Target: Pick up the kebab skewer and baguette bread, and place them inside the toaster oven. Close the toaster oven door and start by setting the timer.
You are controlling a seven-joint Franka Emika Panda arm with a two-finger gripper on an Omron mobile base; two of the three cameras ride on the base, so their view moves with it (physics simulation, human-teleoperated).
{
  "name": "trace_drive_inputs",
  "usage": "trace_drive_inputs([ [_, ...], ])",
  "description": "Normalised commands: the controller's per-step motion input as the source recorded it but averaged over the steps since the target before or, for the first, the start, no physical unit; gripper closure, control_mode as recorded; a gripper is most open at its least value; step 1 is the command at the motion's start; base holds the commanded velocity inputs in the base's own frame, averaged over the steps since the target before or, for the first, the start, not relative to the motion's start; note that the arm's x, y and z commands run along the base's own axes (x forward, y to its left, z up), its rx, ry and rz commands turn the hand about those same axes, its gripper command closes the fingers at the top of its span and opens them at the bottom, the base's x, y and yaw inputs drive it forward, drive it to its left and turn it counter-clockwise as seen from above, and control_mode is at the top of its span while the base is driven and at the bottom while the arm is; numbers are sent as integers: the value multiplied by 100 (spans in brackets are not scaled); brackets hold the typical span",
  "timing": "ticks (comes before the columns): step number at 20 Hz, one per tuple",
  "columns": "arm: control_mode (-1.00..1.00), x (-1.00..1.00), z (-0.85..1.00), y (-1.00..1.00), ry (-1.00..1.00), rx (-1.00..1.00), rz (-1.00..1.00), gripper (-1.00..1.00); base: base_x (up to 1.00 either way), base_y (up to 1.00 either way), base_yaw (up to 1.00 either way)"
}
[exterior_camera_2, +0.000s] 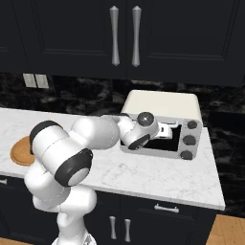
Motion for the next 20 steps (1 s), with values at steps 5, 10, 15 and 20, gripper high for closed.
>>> trace_drive_inputs([
  [5, -100, 43, 0, 0, 0, 0, 0, -100, 0, 0, 0],
  [10, -100, 35, 0, 0, 0, 0, 0, -100, 0, 0, 0],
  [15, -100, -12, 5, 0, 0, 0, 0, -100, 0, 0, 0],
  [20, -100, -59, 14, 0, 1, 0, 0, -100, 0, 0, 0],
])
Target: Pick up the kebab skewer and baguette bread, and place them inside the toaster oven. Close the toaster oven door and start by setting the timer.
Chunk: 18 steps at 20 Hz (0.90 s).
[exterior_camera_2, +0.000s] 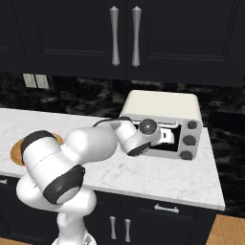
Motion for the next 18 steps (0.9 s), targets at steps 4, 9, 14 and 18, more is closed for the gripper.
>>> trace_drive_inputs([
  [4, -100, -71, 12, -11, 0, 0, 0, -100, 0, 0, 0],
  [9, -100, -55, 29, -49, -15, -2, 19, -100, 0, 0, 0],
  [14, -100, -56, 32, -51, -35, -24, 41, -100, 0, 0, 0],
  [18, -100, -26, 12, -36, -26, -27, 42, -100, 0, 0, 0],
])
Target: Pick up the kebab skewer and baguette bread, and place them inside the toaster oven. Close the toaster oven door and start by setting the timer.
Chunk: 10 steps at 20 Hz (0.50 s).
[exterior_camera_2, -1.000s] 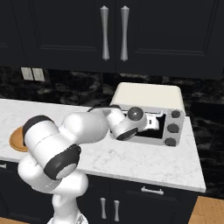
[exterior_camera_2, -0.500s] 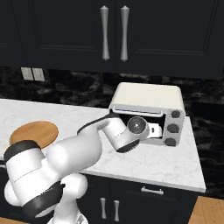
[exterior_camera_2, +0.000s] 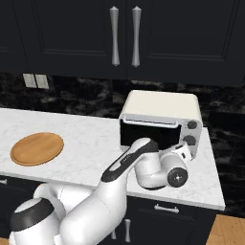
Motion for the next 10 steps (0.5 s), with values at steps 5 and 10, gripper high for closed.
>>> trace_drive_inputs([
  [5, -100, -1, 2, -24, -10, -26, 23, -100, 0, 0, 0],
  [10, -100, -7, 0, -5, -20, -13, 5, -100, 0, 0, 0],
])
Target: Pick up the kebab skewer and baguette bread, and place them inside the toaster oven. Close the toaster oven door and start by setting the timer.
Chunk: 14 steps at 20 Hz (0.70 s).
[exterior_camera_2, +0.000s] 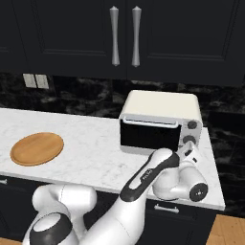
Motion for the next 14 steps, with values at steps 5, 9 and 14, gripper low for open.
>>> trace_drive_inputs([
  [5, -100, 12, 0, -11, -27, -9, 1, -100, 0, 0, 0],
  [9, -100, 44, -4, -2, -27, -18, 0, -100, 0, 0, 0],
  [14, -100, 60, -8, -16, -9, -19, 0, -100, 0, 0, 0],
])
